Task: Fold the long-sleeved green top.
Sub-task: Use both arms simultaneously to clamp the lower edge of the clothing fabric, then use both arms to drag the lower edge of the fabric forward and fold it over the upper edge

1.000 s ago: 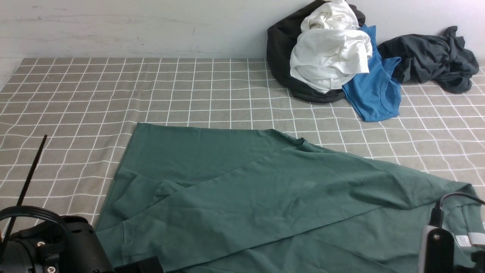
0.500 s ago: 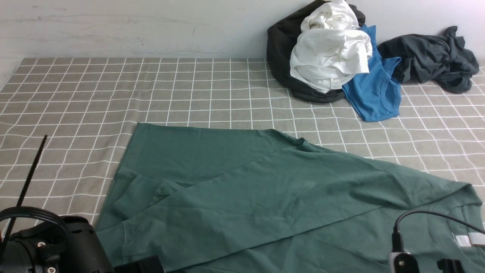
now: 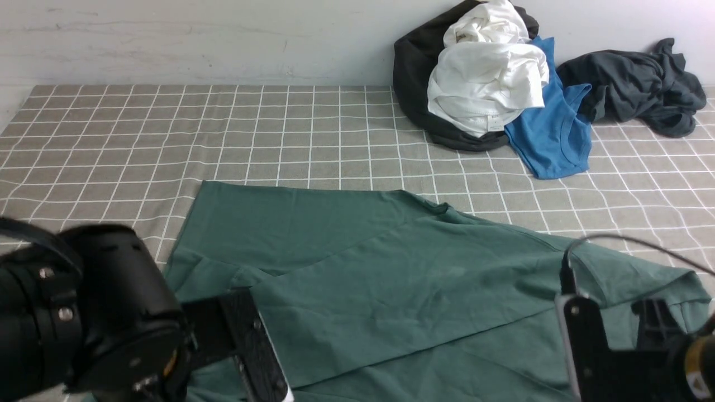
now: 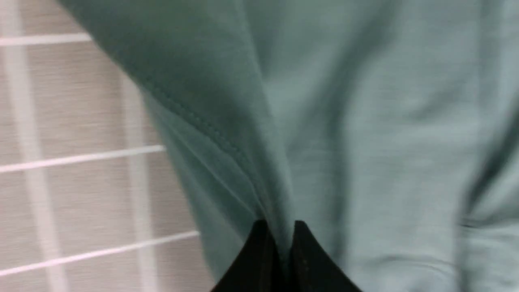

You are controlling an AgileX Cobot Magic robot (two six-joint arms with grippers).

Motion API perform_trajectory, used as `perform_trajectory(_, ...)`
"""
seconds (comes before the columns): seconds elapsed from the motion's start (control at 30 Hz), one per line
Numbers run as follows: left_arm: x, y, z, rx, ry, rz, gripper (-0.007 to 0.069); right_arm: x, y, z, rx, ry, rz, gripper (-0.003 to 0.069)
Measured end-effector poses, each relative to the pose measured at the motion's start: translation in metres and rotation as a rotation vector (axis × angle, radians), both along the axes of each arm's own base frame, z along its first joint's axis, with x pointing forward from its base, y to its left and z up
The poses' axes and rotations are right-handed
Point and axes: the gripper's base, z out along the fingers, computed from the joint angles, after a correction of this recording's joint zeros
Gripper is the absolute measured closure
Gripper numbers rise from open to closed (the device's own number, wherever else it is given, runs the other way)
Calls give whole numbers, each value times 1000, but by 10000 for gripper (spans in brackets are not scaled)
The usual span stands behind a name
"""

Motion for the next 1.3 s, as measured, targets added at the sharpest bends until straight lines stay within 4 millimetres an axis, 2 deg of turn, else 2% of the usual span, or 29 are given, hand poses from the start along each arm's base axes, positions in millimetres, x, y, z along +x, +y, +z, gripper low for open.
perform_trajectory(0.07,16,1,19,-39,-46,-6,611,20,-3,16,46,-63,-62,652)
perform_trajectory(0.1,19,1,22,-46,-54,-5,611,21,-2,17,51,-65,-63,652)
perform_trajectory(0.13,33,5,35,-76,-75,4,611,38,-4,29,114,-113,-125,652)
perform_trajectory(0.17,35,6,36,-77,-79,5,611,39,-5,28,114,-113,-129,652)
perform_trajectory(0.2,49,9,45,-106,-95,14,611,54,-6,38,156,-146,-169,652)
perform_trajectory(0.23,55,11,48,-113,-103,14,611,59,-8,38,163,-147,-183,652)
perform_trajectory(0.27,72,15,55,-137,-117,21,611,75,-10,43,181,-155,-209,652)
perform_trajectory(0.4,114,22,62,-181,-130,46,611,114,-20,47,190,-122,-281,652)
perform_trajectory(0.5,157,30,57,-190,-133,89,611,146,-31,41,194,-68,-342,652)
perform_trajectory(0.53,159,30,57,-192,-133,93,611,149,-32,43,204,-70,-352,652)
perform_trajectory(0.6,180,33,50,-192,-131,116,611,166,-36,37,212,-51,-379,654)
perform_trajectory(0.63,196,34,44,-193,-128,131,611,181,-38,34,226,-45,-402,654)
perform_trajectory(0.67,198,34,41,-191,-121,134,611,183,-38,34,228,-45,-404,654)
perform_trajectory(0.73,221,39,27,-190,-113,161,611,205,-38,29,245,-40,-426,654)
perform_trajectory(0.8,229,40,23,-192,-116,168,611,215,-36,25,252,-38,-435,654)
perform_trajectory(0.87,250,43,6,-194,-122,182,611,230,-33,16,262,-26,-444,654)
perform_trajectory(0.93,258,44,-1,-198,-130,187,611,236,-33,10,263,-17,-449,654)
perform_trajectory(1.03,277,46,-22,-210,-156,189,609,247,-31,-13,268,10,-485,654)
perform_trajectory(1.13,285,48,-39,-214,-161,193,596,252,-31,-26,285,14,-533,645)
perform_trajectory(1.3,294,55,-56,-221,-173,204,546,260,-30,-32,331,-30,-593,578)
